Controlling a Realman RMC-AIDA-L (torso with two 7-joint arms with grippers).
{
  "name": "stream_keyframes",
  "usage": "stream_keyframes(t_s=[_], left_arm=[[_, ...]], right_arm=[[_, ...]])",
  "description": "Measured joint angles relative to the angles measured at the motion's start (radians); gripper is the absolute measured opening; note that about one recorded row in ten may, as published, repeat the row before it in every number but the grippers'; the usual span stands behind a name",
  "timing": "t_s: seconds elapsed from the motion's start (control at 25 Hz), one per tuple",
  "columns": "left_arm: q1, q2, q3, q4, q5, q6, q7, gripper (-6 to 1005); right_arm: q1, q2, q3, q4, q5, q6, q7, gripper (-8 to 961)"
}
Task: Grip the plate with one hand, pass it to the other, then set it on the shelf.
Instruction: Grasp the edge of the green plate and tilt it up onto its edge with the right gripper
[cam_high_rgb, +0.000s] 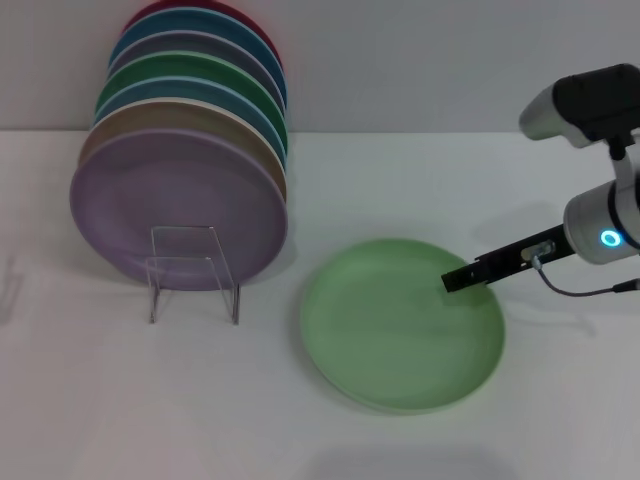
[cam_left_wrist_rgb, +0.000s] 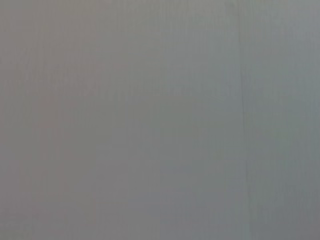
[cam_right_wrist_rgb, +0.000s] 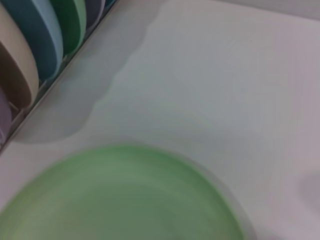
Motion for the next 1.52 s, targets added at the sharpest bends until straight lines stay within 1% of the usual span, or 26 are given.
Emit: stream_keyframes(t_s=[0.36,0.52,1.2,1.36,1.52], left_arm=[[0.000,0.000,0.004,0.000,0.000,0.000,0.000,796],[0.000,0.000,0.024,0.000,0.000,0.000,0.000,796],[-0.005,0.001,0.028,-0.005,0.000,-0.017,0.000,795],[-0.012,0.002,0.028,-0.007,0.000,-0.040,0.000,795],[-0.018,0.003,0.028,-0.009,0.000,-0.045,0.010,795]], right_arm=[[0.008,0.004,-0.007,-0.028,-0.019,-0.004,0.000,725],[0.010,0.006,-0.008,-0.051,-0.038,-0.014,0.000,711],[0.027,0.007,-0.007,-0.079,-0.035,-0.042,-0.001,650],[0.033,0.007,-0.007,-0.101,-0.032,-0.055,-0.003,412],[0.033,0.007,-0.007,-0.097,-0.031,-0.056,-0.006,275]])
